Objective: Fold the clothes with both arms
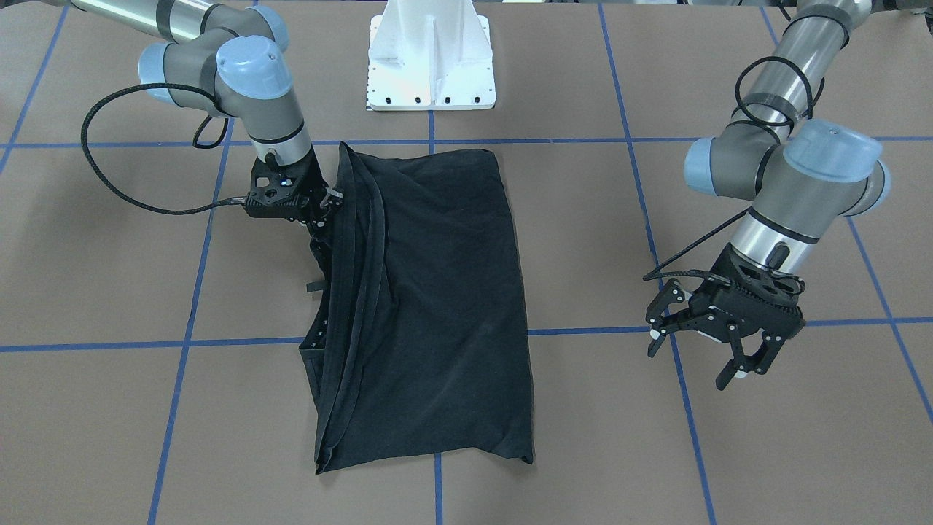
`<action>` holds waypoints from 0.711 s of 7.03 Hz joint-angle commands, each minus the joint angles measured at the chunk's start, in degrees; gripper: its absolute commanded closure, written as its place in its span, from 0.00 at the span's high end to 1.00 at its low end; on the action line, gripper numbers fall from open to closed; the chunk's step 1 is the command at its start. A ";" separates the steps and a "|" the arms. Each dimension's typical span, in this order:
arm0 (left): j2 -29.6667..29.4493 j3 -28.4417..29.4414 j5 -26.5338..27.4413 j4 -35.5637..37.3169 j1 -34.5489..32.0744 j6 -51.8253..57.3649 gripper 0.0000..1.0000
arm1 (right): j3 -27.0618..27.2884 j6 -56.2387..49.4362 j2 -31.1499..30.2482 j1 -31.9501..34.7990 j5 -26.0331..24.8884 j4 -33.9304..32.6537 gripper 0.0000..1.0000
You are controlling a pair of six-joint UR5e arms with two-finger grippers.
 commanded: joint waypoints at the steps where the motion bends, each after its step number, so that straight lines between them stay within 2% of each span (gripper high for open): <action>1: -0.07 -0.08 -1.26 0.63 0.00 -0.09 1.00 | 0.30 -0.32 0.06 0.18 -0.08 -0.05 0.00; 2: -0.07 -0.17 -2.14 1.06 0.00 -0.09 1.00 | 0.47 -0.23 0.50 0.18 -0.43 -0.05 0.00; 3: -0.07 0.01 -2.24 1.59 0.00 -0.35 1.00 | 0.65 0.21 0.76 -0.08 -1.21 -0.05 0.99; 4: -0.16 -0.08 -2.68 3.08 0.00 -0.53 1.00 | 2.74 0.12 0.85 0.01 -2.53 -1.88 1.00; 5: -0.07 0.01 -3.64 3.35 0.00 -0.61 1.00 | 4.58 -0.40 4.16 0.01 -2.19 -9.20 1.00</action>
